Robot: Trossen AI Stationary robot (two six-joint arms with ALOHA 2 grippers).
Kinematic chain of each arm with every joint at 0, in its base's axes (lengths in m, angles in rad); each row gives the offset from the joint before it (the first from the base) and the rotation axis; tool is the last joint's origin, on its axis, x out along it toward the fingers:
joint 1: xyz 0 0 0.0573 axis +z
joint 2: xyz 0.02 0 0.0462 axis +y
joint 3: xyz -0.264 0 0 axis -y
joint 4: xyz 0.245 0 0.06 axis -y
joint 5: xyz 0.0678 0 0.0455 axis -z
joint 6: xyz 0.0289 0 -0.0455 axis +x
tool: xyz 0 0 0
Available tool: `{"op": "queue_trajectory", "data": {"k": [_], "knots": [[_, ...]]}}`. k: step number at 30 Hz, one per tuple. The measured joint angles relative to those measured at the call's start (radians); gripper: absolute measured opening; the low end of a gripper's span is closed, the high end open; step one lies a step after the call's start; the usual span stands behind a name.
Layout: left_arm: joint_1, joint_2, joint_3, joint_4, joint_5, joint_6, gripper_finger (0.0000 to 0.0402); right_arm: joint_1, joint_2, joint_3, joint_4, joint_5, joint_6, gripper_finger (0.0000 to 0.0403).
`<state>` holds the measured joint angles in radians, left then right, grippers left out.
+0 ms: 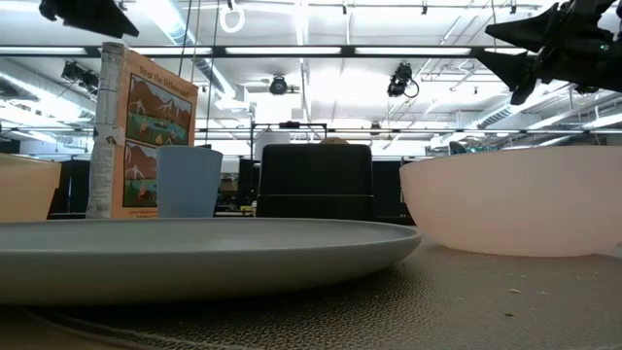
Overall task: Arrange a breakfast setting
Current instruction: Pour the cereal from the cereal box into the light orange bowl
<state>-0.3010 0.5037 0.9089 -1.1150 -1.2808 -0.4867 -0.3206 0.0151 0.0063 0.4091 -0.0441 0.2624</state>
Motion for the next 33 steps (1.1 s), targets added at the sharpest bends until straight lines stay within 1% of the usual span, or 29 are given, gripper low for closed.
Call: {"op": "queue_trajectory", "data": {"k": [6,12,14,16,20,23,28,29,30,33], "knots": [[0.002,-0.002,0.0,-0.029,0.003,0.007,0.0286,0.0,0.0,0.0,0.0,0.003,0.007,0.0242],[0.001,-0.027,0.001,-0.212,0.079,-0.155,0.0286,0.0,0.0,0.0,-0.009,0.029,0.008,0.0242],[0.0,-0.049,0.002,-0.226,0.114,-0.176,0.0286,0.0,0.0,0.0,-0.007,0.029,0.008,0.0242],[-0.004,-0.07,0.003,-0.216,0.121,-0.173,0.0286,0.0,0.0,0.0,-0.007,0.038,0.008,0.0242],[-0.014,-0.095,0.002,-0.141,0.117,-0.098,0.0286,0.0,0.0,0.0,-0.007,0.055,0.007,0.0242],[-0.01,-0.094,0.002,-0.134,0.103,-0.081,0.0286,0.0,0.0,0.0,-0.007,0.055,0.014,0.0242],[-0.009,-0.094,0.002,-0.139,0.02,-0.049,0.0286,0.0,0.0,0.0,-0.006,0.055,0.015,0.0242],[-0.009,-0.094,0.004,-0.142,0.027,-0.029,0.0286,0.0,0.0,0.0,-0.006,0.055,0.015,0.0242],[-0.009,-0.094,0.013,-0.146,0.054,-0.024,0.0286,0.0,0.0,0.0,-0.006,0.055,0.015,0.0242],[-0.009,-0.094,0.055,-0.177,0.164,-0.04,0.0286,0.0,0.0,0.0,-0.006,0.055,0.015,0.0242]]}}
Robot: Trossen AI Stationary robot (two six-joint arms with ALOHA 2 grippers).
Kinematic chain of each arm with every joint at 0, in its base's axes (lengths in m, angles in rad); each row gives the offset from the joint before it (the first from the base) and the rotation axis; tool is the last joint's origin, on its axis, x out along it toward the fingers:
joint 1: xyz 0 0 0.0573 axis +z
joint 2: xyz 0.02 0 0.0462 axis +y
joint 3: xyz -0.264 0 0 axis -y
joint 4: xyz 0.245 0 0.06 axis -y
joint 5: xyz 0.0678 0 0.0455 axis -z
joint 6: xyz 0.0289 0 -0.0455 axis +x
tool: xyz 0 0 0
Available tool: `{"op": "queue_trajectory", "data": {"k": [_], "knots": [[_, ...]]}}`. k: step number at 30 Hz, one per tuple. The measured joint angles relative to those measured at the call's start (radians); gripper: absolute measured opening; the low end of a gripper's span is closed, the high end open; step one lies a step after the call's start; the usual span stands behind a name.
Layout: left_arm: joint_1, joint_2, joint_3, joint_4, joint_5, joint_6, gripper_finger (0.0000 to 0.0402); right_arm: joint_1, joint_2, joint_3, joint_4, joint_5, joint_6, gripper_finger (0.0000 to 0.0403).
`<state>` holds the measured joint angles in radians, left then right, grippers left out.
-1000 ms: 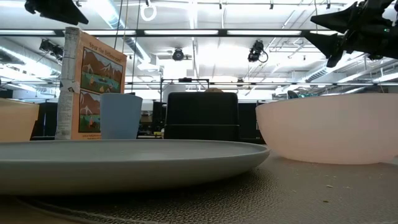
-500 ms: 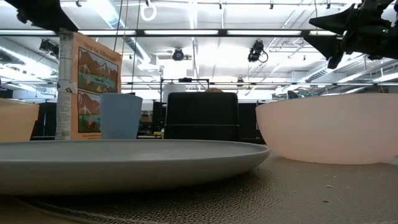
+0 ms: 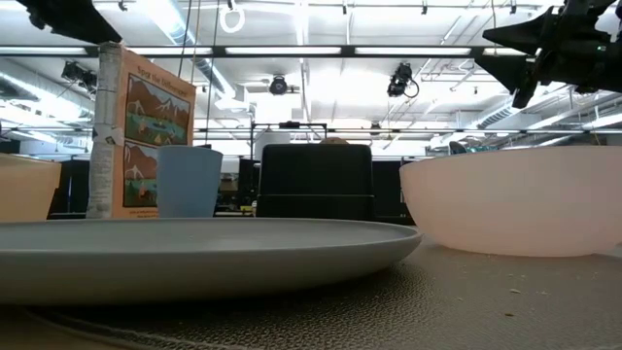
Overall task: Arrange a breakfast setting
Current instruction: Pour the cereal from the cereal box into the light orange bowl
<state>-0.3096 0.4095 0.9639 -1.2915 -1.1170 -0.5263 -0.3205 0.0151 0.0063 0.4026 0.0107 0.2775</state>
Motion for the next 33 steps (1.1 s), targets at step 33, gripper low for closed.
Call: {"op": "queue_trajectory", "data": {"k": [33], "knots": [[0.14,0.108,0.061,-0.063,0.334,0.019,0.0286,0.0,0.0,0.0,0.006,0.026,-0.019,0.0242]]}}
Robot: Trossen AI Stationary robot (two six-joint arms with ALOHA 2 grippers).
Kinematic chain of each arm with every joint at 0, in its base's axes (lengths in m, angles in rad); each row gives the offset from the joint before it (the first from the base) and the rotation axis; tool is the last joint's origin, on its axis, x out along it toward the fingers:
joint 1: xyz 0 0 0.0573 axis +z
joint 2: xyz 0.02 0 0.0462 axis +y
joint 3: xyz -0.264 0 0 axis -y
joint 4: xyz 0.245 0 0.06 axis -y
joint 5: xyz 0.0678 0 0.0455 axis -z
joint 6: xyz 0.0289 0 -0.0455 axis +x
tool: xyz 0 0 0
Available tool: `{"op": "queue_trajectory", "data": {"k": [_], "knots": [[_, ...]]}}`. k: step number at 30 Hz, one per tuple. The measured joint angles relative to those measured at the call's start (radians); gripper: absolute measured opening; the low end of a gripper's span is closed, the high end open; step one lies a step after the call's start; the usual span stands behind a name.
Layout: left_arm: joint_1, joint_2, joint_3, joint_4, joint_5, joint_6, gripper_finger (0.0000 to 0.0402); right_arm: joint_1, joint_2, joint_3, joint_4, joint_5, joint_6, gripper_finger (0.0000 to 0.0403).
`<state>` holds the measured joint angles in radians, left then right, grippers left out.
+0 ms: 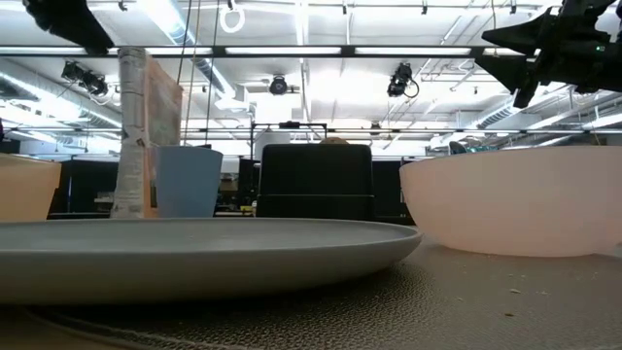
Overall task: Arrange a breakfast setting
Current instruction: Pour the cereal from the cereal box into the light orange bowl
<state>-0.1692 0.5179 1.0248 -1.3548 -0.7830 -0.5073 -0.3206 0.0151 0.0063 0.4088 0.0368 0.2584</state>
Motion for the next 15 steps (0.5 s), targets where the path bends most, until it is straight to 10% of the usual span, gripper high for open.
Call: {"op": "queue_trajectory", "data": {"k": [6,15], "knots": [[0.0,0.096,-0.011,-0.209,0.042,-0.243,0.0286,0.0,0.0,0.0,-0.005,-0.001,-0.008,0.0242],[-0.005,0.159,-0.196,-0.067,0.032,-0.351,0.0286,0.0,0.0,0.0,-0.013,-0.002,-0.036,0.0242]]}}
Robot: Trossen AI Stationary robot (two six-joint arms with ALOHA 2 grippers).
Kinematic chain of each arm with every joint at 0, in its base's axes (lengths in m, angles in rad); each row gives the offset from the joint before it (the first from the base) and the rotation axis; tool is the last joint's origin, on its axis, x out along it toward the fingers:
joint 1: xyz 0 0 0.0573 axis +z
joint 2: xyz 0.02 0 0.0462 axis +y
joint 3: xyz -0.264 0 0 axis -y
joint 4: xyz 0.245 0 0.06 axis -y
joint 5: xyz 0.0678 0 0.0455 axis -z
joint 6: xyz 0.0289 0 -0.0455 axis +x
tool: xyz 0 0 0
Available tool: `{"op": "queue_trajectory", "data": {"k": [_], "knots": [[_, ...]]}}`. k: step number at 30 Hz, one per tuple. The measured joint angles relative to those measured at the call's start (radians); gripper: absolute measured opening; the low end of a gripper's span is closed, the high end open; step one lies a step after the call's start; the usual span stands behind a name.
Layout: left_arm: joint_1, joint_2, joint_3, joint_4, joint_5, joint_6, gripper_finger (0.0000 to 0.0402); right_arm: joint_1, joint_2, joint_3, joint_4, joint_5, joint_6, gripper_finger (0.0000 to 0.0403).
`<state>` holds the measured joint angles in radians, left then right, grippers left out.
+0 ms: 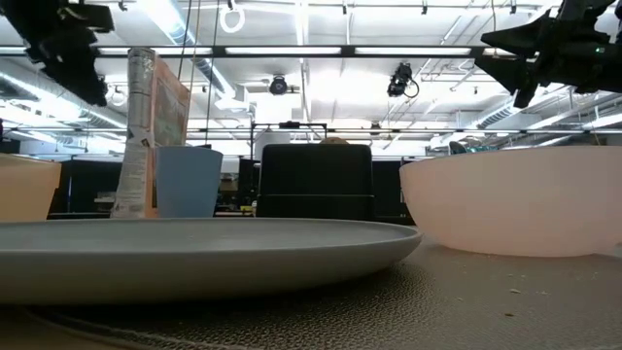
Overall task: Arrange a breakfast setting
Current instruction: Pour the cereal from the cereal box into the light orange bowl
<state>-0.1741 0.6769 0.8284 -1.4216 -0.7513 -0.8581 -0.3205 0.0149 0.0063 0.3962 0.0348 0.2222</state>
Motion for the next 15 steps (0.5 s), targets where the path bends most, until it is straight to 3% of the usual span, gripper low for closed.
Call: {"op": "queue_trajectory", "data": {"k": [4,12,15], "knots": [[-0.003,0.003,0.028,0.005,-0.082,-0.076,0.0286,0.0,0.0,0.0,0.0,-0.002,-0.009,0.0242],[-0.001,0.055,0.025,0.192,-0.175,-0.079,0.0286,0.0,0.0,0.0,0.0,-0.002,-0.017,0.0242],[-0.003,0.097,-0.009,0.184,-0.23,-0.16,0.0286,0.0,0.0,0.0,-0.001,-0.021,-0.025,0.0242]]}}
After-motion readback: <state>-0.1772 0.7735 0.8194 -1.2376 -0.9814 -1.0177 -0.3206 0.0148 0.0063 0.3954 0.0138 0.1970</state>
